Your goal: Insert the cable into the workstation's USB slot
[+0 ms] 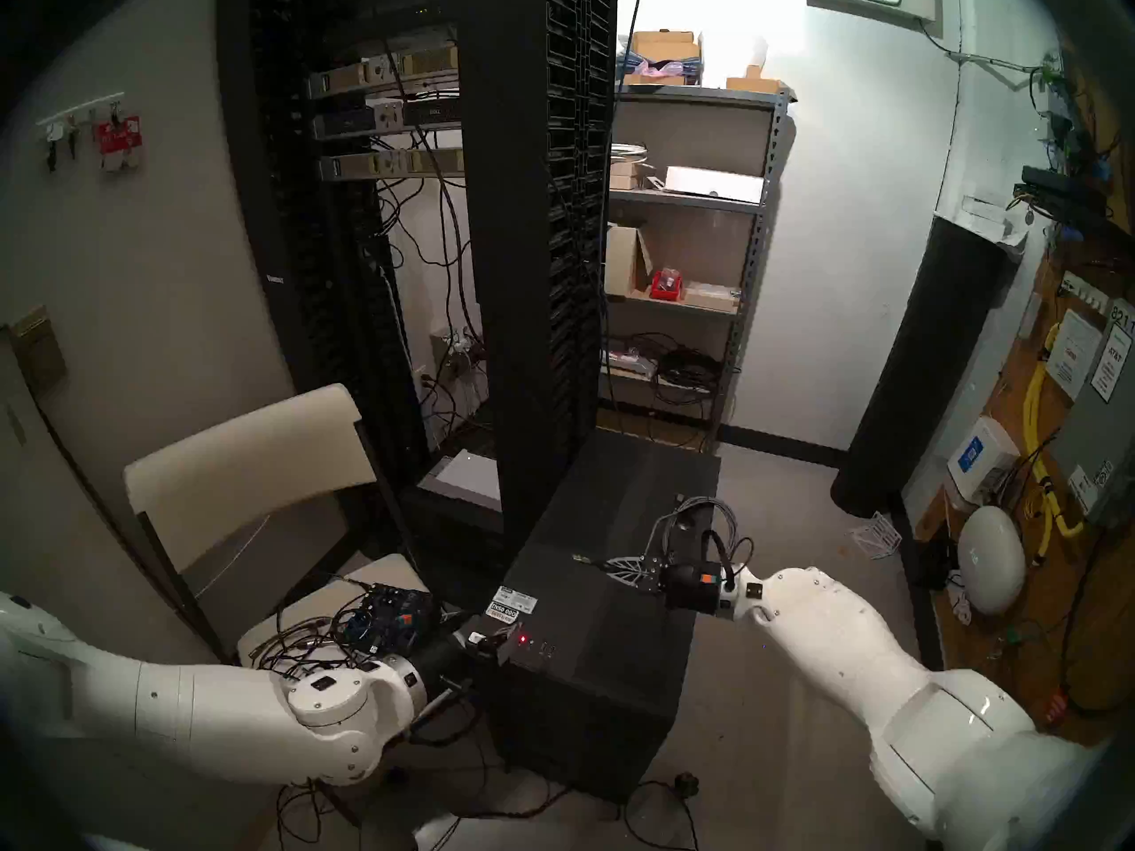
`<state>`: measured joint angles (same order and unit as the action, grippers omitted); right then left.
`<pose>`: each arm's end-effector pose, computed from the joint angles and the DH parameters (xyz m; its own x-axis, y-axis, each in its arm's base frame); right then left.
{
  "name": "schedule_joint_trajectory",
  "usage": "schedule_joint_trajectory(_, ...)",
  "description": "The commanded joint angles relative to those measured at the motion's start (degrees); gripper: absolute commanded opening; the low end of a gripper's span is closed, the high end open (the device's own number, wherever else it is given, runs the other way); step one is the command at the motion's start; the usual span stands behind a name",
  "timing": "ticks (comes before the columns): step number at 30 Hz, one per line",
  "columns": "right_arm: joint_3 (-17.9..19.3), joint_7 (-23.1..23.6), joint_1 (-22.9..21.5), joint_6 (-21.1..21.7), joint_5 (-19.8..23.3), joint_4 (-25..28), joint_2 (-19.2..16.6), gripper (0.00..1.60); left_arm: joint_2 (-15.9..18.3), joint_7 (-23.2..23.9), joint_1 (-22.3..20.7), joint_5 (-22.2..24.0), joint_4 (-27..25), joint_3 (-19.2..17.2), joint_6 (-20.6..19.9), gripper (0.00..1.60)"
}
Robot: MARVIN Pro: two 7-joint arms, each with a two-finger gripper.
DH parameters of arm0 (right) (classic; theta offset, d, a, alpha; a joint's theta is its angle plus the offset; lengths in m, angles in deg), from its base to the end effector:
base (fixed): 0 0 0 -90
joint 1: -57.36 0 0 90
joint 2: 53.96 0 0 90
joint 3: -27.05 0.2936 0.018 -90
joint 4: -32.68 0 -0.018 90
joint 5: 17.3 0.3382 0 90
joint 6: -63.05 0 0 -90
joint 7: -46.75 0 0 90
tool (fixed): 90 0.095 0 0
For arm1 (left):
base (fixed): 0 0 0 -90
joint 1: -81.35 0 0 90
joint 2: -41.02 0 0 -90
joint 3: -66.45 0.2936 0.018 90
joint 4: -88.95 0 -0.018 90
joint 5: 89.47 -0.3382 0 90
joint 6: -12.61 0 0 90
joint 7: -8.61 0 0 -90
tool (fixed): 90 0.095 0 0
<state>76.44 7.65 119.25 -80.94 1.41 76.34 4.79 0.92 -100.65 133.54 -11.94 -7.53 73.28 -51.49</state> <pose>0.4511 -0.0645 -0.4150 -0.4462 0.2940 0.8452 0.8304 -0.2159 0.5136 0.3139 -0.0651 -0.4167 0.5118 0.1144 0.8515 -0.3705 -0.8648 0.3389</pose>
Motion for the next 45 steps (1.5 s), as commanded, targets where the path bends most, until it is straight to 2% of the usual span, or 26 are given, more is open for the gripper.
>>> schedule_joint_trajectory(1,-3.1,6.0,1.0,-1.0,2.0,2.7,-2.3,0.00,0.0,0.0,-0.4,0.1,-0.2,-0.4,0.2,1.60)
schedule_joint_trajectory(4,-3.9,6.1,1.1,-1.0,2.8,3.4,-2.8,0.00,0.0,0.0,-0.4,0.1,-0.2,-0.4,0.2,1.60)
schedule_joint_trajectory(5,-4.5,4.5,1.3,-1.0,2.7,3.7,-3.0,0.00,0.0,0.0,-0.4,0.1,-0.2,-0.4,0.2,1.60)
schedule_joint_trajectory(6,-4.4,6.1,1.2,-1.0,3.3,3.7,-3.1,0.00,0.0,0.0,-0.4,0.1,-0.2,-0.4,0.2,1.60)
schedule_joint_trajectory(7,-4.9,5.0,1.3,-1.0,3.2,4.1,-3.5,0.00,0.0,0.0,-0.4,0.1,-0.2,-0.4,0.2,1.60)
schedule_joint_trajectory(23,-8.1,5.0,1.2,-1.0,6.7,8.5,-6.3,0.00,0.0,0.0,-0.4,0.0,-0.1,-0.4,0.2,1.60)
schedule_joint_trajectory(45,-10.9,4.0,1.6,-1.0,11.2,16.7,-13.6,0.00,0.0,0.0,-0.4,0.0,-0.1,-0.3,0.1,1.60)
